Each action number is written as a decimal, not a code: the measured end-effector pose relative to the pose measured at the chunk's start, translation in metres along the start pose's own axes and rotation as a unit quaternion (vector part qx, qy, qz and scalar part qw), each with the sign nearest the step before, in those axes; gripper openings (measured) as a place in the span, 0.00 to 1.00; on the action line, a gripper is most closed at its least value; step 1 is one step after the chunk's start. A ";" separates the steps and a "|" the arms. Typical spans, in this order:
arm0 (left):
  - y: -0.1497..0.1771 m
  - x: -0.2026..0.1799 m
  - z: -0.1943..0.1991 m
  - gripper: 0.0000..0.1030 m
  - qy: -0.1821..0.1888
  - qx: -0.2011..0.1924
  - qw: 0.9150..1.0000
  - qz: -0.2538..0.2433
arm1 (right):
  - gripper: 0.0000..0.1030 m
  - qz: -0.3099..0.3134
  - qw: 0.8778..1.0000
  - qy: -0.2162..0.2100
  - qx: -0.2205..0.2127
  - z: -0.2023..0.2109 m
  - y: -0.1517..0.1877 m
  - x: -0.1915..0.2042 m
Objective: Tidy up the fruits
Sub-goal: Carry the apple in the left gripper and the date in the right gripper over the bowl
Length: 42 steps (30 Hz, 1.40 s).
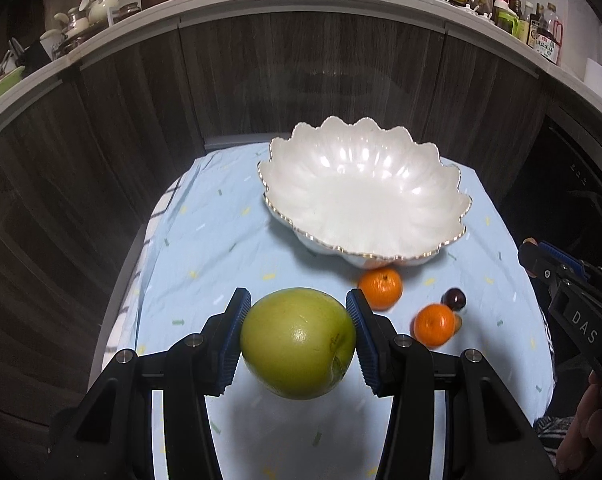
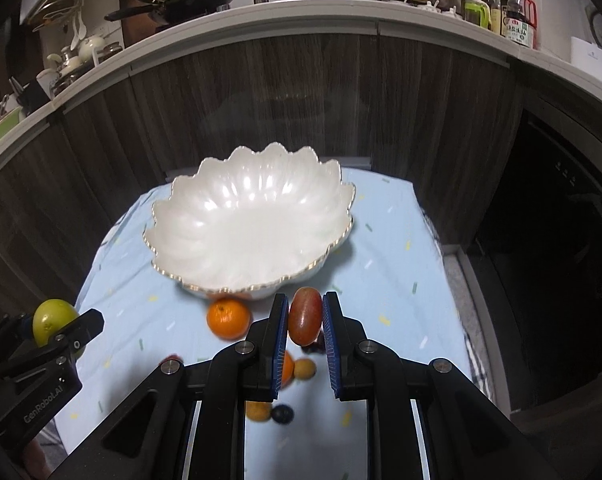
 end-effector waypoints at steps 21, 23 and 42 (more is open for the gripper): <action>-0.071 -0.006 -0.043 0.47 0.001 -0.007 1.000 -0.004 | 0.18 0.008 1.000 -0.002 0.000 -0.047 -0.062 -0.001; -0.078 -0.006 -0.052 0.47 0.001 -0.005 1.000 -0.005 | 0.18 0.009 1.000 0.001 0.003 -0.054 -0.067 -0.003; -0.111 -0.010 -0.129 0.47 -0.010 0.027 1.000 -0.003 | 0.18 -0.007 0.998 0.025 0.050 -0.131 -0.087 -0.019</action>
Point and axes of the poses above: each gripper's, at about its wrist camera, not at the fingertips, and z roughly against the way its jaws point, x to its left, y to its underside, the point moved 10 cm from there along -z, roughly the way its jaws point, and after that the axes turned 7 degrees about x, right-handed, at the moved point
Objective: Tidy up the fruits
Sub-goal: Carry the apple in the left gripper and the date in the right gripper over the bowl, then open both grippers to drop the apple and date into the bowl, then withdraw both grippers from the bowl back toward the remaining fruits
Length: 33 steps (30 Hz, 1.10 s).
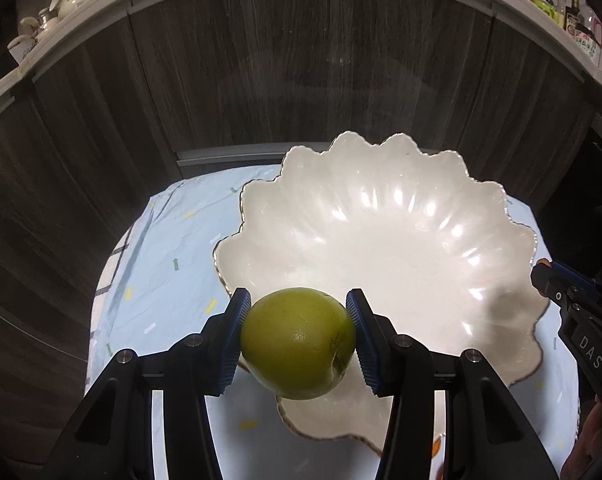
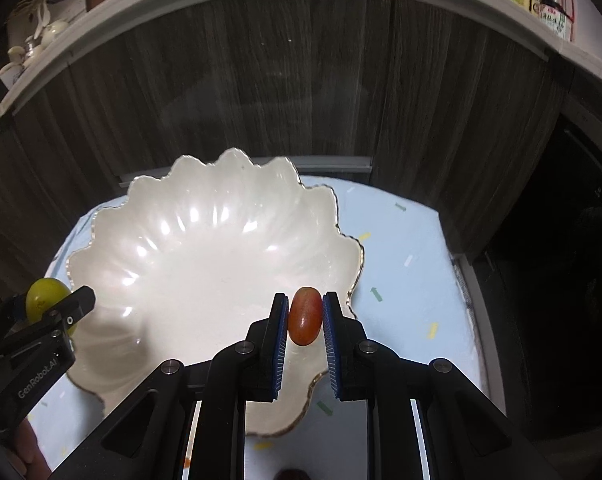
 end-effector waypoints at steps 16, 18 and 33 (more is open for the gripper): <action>0.005 0.003 -0.031 0.52 -0.029 0.047 0.998 -0.003 | 0.23 -0.002 0.999 0.004 0.038 -0.031 0.001 0.001; 0.003 0.002 -0.025 0.63 -0.026 0.036 0.999 -0.003 | 0.44 -0.001 0.999 0.005 0.036 -0.030 0.000 0.001; -0.010 0.009 0.019 0.89 -0.030 -0.006 0.999 0.017 | 0.80 -0.035 0.999 0.021 -0.016 0.013 -0.013 -0.012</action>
Point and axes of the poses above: each gripper's, at about its wrist camera, not at the fingertips, and z roughly against the way its jaws point, x to its left, y to its underside, the point moved 10 cm from there along -z, roughly the way its jaws point, and after that the axes turned 7 degrees about x, right-handed, at the moved point
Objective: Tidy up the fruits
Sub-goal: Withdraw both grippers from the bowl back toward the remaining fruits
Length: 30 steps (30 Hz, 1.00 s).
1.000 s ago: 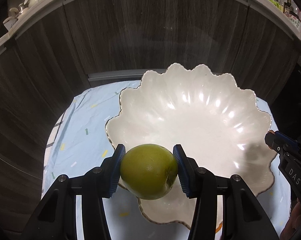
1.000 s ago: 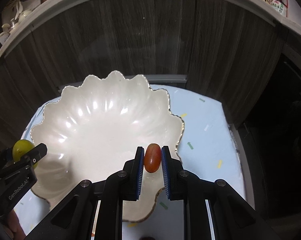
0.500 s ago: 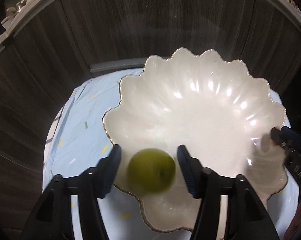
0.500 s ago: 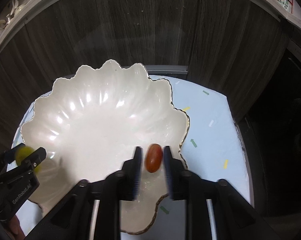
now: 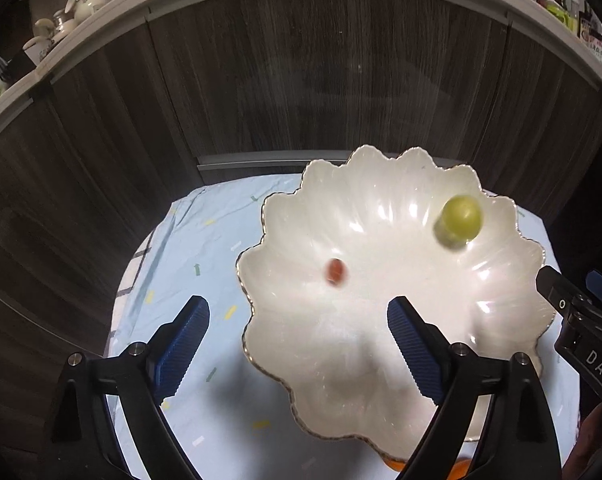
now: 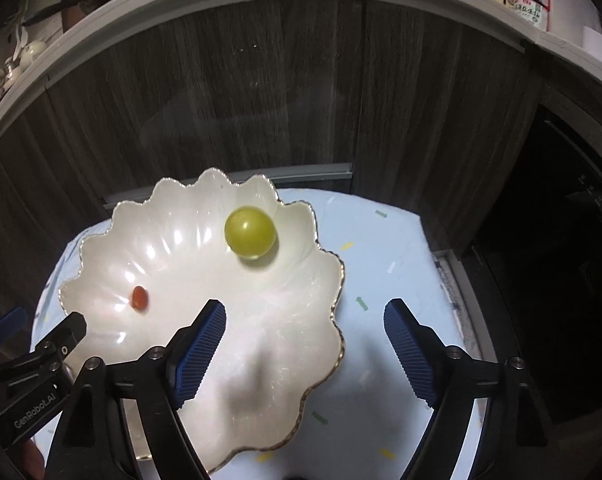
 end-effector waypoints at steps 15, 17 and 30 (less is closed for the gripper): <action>0.017 0.009 0.065 0.89 0.013 -0.032 0.999 0.004 | 0.80 0.010 0.999 -0.004 -0.038 0.064 0.010 0.000; 0.022 0.010 0.071 0.89 0.017 -0.032 0.999 0.006 | 0.80 0.014 0.999 -0.003 -0.044 0.073 0.013 0.001; 0.050 0.023 0.105 0.89 0.021 -0.046 0.999 0.005 | 0.80 0.026 0.998 -0.005 -0.062 0.110 0.035 0.009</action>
Point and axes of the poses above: each gripper's, at about its wrist camera, not at the fingertips, and z roughly against the way its jaws point, x to its left, y to its underside, the point moved 10 cm from there along -z, roughly the way its jaws point, and after that the axes turned 7 degrees about x, right-handed, at the moved point
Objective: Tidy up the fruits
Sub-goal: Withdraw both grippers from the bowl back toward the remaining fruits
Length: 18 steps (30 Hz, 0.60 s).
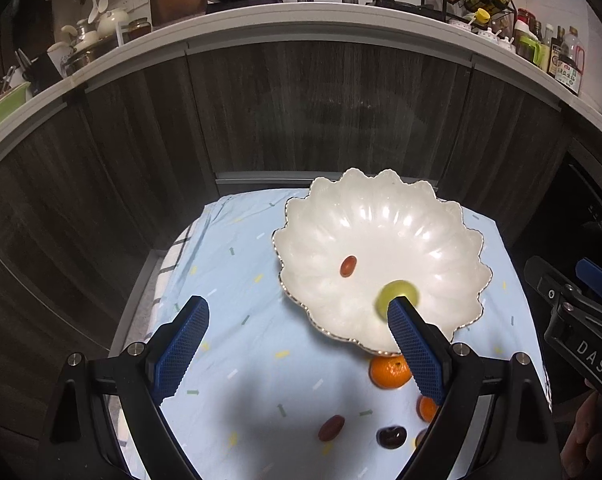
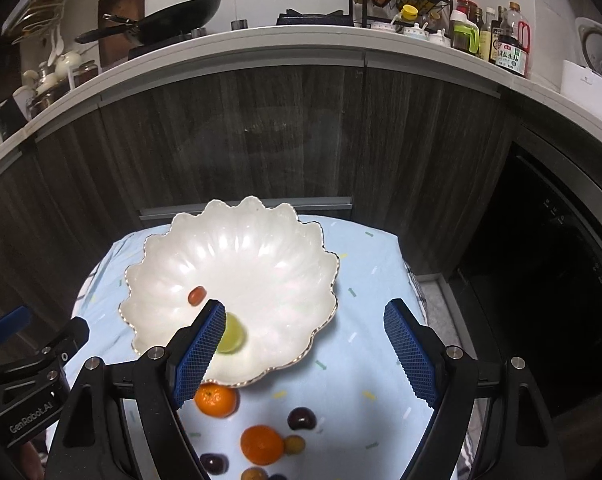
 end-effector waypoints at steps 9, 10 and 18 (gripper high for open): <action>0.019 0.004 0.010 0.89 -0.001 0.002 1.000 -0.004 | 0.80 0.013 1.000 -0.004 -0.004 0.012 0.015 0.006; 0.021 0.004 0.011 0.89 -0.003 0.001 1.000 -0.005 | 0.80 0.015 1.000 -0.004 -0.004 0.013 0.017 0.007; 0.032 0.004 0.014 0.88 -0.003 -0.009 1.000 -0.010 | 0.80 0.027 1.000 0.002 -0.006 0.016 0.031 0.008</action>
Point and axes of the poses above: each gripper's, at about its wrist camera, not at the fingertips, and z roughly against the way its jaws point, x to its left, y to its underside, the point moved 10 cm from there along -z, roughly the way its jaws point, and after that the axes turned 7 degrees about x, right-handed, at the moved point
